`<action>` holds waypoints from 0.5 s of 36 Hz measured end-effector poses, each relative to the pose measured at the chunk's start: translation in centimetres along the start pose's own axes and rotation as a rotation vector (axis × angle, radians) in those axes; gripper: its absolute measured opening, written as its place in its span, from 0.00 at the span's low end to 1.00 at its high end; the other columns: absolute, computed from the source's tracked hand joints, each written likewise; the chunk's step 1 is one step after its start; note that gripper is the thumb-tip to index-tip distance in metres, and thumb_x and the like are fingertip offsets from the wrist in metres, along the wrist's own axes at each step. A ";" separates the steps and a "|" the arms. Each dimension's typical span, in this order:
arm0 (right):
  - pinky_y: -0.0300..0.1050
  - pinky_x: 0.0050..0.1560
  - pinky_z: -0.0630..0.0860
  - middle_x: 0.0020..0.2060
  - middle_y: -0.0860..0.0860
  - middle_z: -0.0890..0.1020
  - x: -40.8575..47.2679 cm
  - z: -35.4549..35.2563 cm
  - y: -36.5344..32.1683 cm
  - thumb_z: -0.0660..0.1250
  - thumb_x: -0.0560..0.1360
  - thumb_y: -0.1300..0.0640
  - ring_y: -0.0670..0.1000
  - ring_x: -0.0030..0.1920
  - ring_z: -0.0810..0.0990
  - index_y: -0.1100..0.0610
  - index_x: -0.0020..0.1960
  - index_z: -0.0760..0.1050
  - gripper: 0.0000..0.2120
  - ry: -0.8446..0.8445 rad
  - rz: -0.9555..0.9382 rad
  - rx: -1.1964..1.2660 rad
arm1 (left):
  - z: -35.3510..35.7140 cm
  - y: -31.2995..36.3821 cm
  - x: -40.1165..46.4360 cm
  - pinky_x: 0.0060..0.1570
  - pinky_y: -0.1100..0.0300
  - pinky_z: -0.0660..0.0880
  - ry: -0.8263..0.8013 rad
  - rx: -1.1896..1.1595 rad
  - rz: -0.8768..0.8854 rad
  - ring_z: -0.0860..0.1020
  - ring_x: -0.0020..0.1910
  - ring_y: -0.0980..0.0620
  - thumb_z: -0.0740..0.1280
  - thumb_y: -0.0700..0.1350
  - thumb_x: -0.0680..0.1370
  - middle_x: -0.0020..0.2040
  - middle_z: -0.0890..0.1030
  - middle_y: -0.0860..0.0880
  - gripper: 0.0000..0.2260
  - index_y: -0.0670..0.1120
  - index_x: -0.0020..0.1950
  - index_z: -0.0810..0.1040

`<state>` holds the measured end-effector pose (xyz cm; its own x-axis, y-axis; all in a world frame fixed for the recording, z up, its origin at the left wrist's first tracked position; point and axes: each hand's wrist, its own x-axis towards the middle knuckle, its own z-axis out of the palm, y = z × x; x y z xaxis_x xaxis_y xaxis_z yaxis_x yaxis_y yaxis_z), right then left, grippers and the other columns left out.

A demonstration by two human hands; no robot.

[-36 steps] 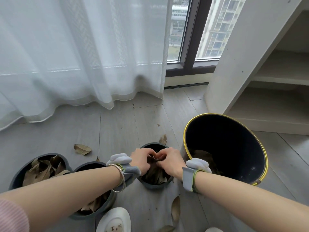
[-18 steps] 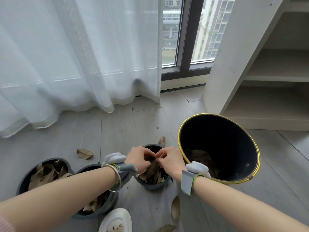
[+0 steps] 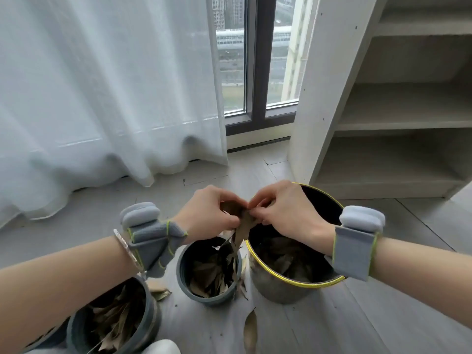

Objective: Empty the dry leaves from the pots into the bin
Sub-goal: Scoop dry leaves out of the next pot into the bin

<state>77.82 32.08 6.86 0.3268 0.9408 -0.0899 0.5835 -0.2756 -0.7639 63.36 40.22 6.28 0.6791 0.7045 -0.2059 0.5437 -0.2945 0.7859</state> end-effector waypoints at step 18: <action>0.50 0.49 0.82 0.37 0.58 0.84 3.1 -0.5 14.5 0.71 0.70 0.67 0.56 0.41 0.85 0.57 0.38 0.82 0.07 -0.055 0.470 0.046 | 13.7 -0.2 11.0 0.56 0.57 0.75 -0.238 0.450 0.028 0.79 0.56 0.47 0.67 0.39 0.73 0.55 0.82 0.47 0.15 0.51 0.58 0.81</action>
<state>87.70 30.83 -4.18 0.5073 0.7254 -0.4652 0.3479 -0.6662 -0.6596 77.52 39.21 -4.13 0.7613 0.5411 -0.3572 0.6469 -0.5966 0.4750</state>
